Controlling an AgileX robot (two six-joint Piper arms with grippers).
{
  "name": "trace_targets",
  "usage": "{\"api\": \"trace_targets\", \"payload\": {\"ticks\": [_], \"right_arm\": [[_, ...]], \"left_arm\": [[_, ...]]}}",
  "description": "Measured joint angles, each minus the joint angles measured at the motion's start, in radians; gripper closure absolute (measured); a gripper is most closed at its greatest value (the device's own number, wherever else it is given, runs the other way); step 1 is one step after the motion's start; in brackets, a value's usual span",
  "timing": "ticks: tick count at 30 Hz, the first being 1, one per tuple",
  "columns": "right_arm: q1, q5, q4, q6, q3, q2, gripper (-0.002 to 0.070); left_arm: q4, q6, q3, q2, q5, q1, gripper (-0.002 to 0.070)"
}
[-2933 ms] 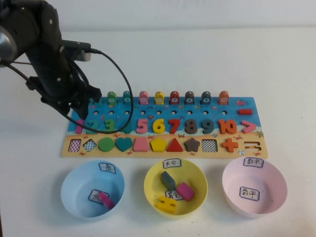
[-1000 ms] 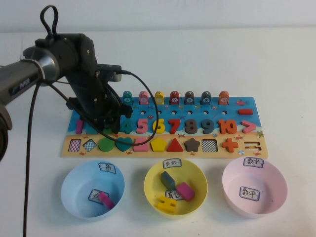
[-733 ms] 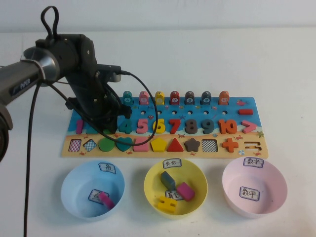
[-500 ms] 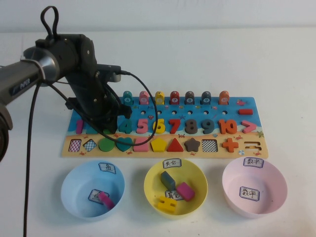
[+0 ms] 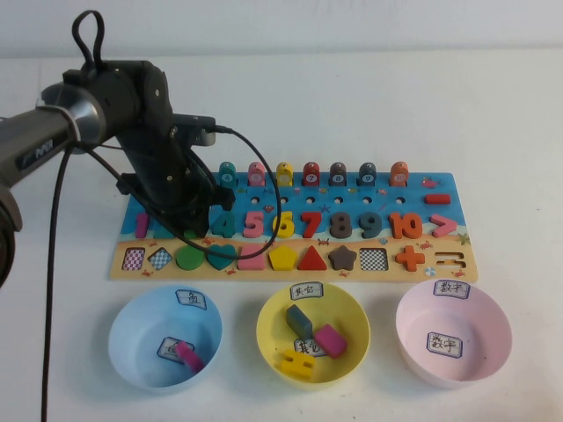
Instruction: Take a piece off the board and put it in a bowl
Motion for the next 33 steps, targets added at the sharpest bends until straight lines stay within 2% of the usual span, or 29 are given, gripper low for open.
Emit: {"api": "trace_targets", "payload": {"ticks": [27,33], "right_arm": [[0.000,0.000,0.000,0.000,0.000,0.000,0.0694],[0.000,0.000,0.000,0.000,0.000,0.000,0.0694]], "left_arm": [[0.025,-0.002,0.000,-0.093,0.058,0.000,0.0498],[0.049,0.010,0.000,-0.172,0.104,-0.051,0.0498]]}}
